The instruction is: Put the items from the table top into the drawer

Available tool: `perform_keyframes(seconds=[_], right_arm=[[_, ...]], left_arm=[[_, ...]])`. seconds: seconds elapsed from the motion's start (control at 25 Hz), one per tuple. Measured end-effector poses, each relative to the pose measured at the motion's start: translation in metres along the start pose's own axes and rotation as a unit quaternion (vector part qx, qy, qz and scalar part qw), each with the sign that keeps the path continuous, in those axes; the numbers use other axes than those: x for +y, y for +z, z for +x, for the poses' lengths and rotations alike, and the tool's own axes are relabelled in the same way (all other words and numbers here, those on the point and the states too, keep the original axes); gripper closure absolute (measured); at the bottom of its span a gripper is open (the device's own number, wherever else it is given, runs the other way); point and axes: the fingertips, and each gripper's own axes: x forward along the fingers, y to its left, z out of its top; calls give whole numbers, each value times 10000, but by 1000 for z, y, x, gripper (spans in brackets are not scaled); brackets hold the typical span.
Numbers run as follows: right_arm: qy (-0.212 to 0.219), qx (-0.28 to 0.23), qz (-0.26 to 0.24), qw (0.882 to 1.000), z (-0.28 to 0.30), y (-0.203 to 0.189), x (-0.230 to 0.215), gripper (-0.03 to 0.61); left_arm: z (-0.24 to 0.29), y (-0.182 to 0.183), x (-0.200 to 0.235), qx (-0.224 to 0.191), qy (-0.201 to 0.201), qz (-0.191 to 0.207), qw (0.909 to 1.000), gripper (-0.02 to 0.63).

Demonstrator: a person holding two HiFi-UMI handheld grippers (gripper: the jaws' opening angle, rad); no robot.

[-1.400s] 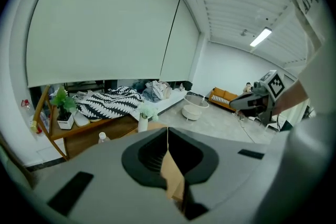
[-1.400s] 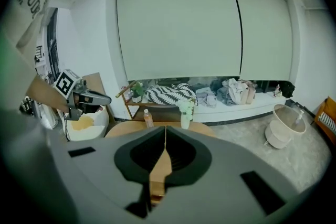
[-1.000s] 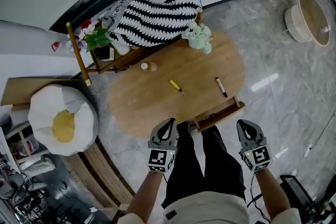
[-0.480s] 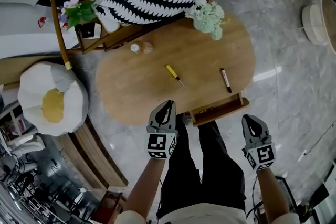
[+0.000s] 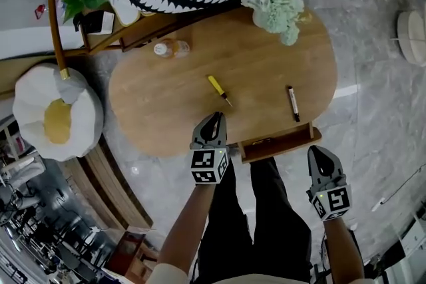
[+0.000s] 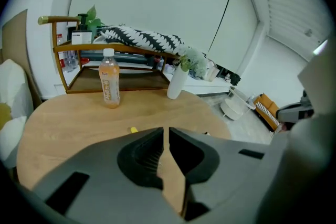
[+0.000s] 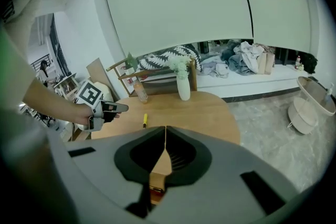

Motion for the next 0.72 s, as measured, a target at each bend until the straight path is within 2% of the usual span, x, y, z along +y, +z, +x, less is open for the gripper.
perform_keyframes(seconds=[0.12,0.28,0.48,0.72], right_arm=[[80,48,-21,10000,14,-11,-2,557],[111,88,43,9999,32,-26,-9,557],[126,109,149,9998,54,-43,-16,557],[220,120,191,9995,71,-52,-17,557]], left_arm=[[21,-15,11,91,118,-154,9998,589],[44,-32,25,214,284,-318,9989,543],[74,-53,38,443,449,-487,9968,518],[107,-76,56,841,869,-936,9882,477]])
